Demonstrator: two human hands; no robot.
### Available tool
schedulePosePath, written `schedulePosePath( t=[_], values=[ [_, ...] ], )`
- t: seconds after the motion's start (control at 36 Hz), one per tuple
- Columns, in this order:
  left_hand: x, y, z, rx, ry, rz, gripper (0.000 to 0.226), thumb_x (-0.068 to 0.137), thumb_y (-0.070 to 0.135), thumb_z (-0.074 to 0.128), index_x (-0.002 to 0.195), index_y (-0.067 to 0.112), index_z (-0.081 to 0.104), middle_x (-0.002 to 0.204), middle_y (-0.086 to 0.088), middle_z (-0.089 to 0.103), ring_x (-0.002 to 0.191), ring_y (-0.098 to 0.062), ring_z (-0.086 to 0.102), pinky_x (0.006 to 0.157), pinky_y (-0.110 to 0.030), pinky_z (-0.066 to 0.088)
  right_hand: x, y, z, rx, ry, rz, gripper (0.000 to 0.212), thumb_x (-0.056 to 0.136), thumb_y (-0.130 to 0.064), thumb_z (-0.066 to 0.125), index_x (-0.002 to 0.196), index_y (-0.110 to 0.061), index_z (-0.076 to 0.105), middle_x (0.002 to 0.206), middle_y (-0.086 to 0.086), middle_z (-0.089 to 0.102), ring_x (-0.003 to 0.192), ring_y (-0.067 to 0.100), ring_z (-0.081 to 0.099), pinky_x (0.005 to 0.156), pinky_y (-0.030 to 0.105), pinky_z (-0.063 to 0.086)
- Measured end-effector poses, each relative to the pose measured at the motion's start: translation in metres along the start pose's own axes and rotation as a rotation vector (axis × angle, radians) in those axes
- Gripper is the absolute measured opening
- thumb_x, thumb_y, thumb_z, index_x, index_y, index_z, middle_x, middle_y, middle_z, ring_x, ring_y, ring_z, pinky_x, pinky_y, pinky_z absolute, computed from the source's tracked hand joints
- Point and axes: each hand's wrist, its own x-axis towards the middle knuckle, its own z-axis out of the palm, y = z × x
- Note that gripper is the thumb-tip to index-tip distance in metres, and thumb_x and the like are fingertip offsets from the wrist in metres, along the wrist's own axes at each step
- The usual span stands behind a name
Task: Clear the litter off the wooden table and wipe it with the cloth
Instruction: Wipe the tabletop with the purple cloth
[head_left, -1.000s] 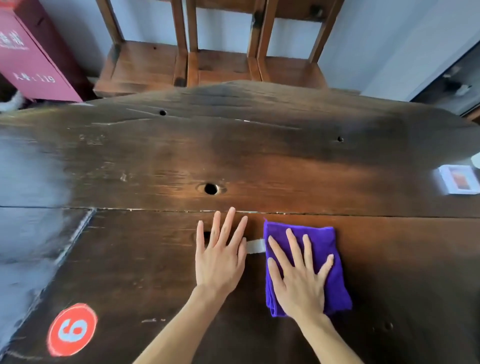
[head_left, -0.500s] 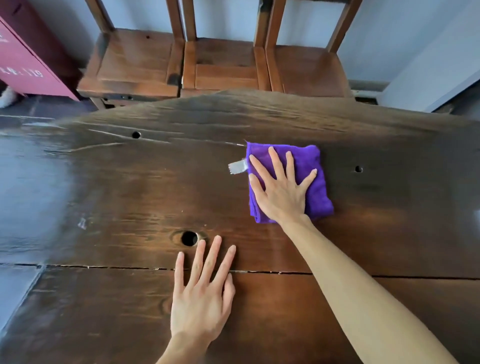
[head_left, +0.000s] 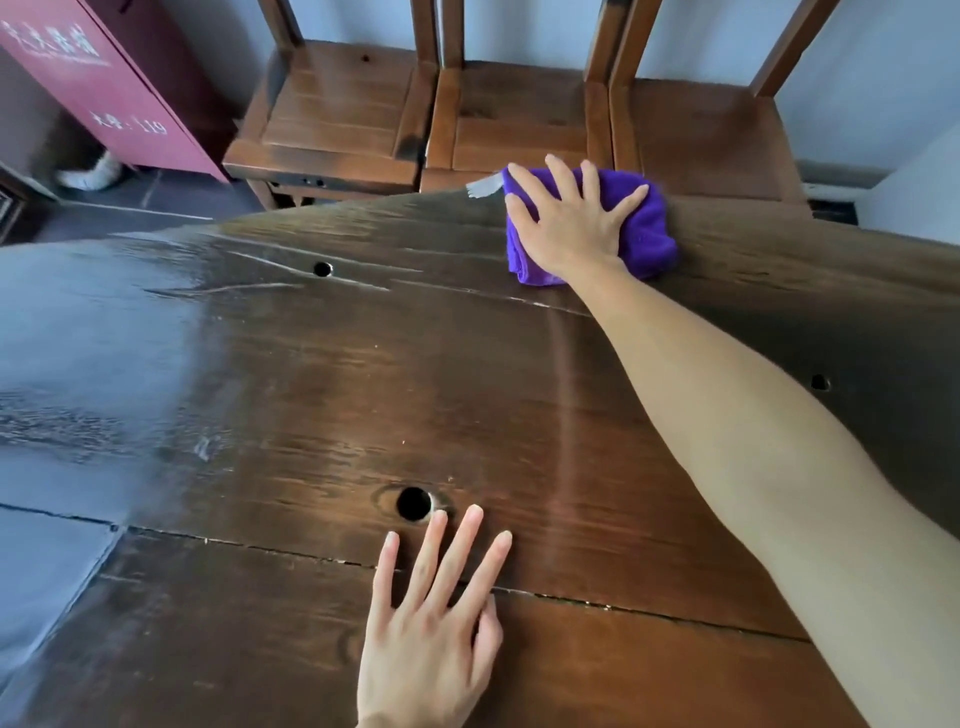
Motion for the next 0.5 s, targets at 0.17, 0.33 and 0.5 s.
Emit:
schedulePosePath(
  t=[0.17, 0.33, 0.5],
  values=[
    [-0.001, 0.000, -0.004, -0.050, -0.092, -0.011, 0.062, 0.095, 0.038, 0.045, 0.156, 0.039, 0.039, 0.167, 0.007, 0.030, 0.154, -0.020, 0.030, 0.119, -0.058, 0.029, -0.036, 0.000, 0.003, -0.037, 0.017, 0.005, 0.058, 0.102, -0.064, 0.012, 0.157, -0.050, 0.011, 0.171, -0.004, 0.007, 0.156, 0.034, 0.001, 0.109, 0.081, -0.006],
    [-0.002, 0.002, -0.007, -0.062, -0.142, -0.018, 0.059, 0.099, 0.039, 0.037, 0.158, 0.039, 0.035, 0.168, 0.007, 0.026, 0.155, -0.021, 0.026, 0.122, -0.057, 0.023, -0.141, -0.005, 0.023, -0.011, 0.013, 0.034, 0.056, 0.101, -0.065, 0.014, 0.156, -0.053, 0.012, 0.171, -0.006, 0.007, 0.157, 0.032, 0.003, 0.110, 0.082, -0.002],
    [-0.003, 0.002, -0.008, -0.092, -0.152, -0.021, 0.057, 0.102, 0.041, 0.034, 0.159, 0.039, 0.032, 0.169, 0.007, 0.023, 0.157, -0.021, 0.020, 0.125, -0.056, 0.018, -0.249, -0.006, 0.037, -0.052, -0.007, 0.057, 0.058, 0.101, -0.064, 0.014, 0.157, -0.049, 0.015, 0.170, -0.003, 0.013, 0.156, 0.033, 0.010, 0.109, 0.082, 0.006]
  ],
)
